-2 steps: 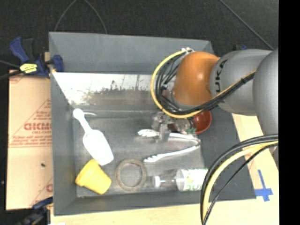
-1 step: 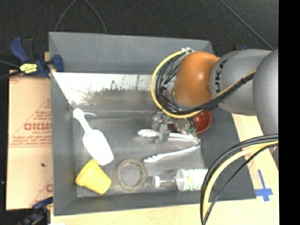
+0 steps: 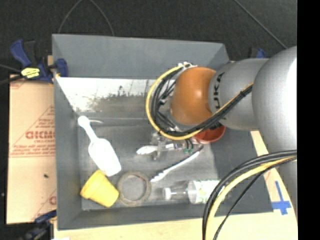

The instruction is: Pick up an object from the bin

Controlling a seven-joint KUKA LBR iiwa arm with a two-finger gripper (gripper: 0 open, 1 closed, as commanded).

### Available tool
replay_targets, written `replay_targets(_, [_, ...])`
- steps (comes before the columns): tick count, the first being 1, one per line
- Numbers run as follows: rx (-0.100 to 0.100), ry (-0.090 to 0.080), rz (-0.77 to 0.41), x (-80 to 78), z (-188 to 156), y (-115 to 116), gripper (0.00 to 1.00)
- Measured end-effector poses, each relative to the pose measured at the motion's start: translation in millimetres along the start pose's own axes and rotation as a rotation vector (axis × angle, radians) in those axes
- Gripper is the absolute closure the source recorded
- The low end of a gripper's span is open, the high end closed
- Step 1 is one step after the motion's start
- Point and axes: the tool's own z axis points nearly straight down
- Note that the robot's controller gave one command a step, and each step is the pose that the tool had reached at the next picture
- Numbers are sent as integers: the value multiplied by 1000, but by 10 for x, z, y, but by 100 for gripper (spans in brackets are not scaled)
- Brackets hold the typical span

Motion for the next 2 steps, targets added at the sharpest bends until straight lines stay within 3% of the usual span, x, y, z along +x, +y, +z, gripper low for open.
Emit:
replay_targets(1, [5, -5, -47, -209, -646, -302, 100])
replay_targets(2, [-1, 10, 4, -35, -1648, -101, 100])
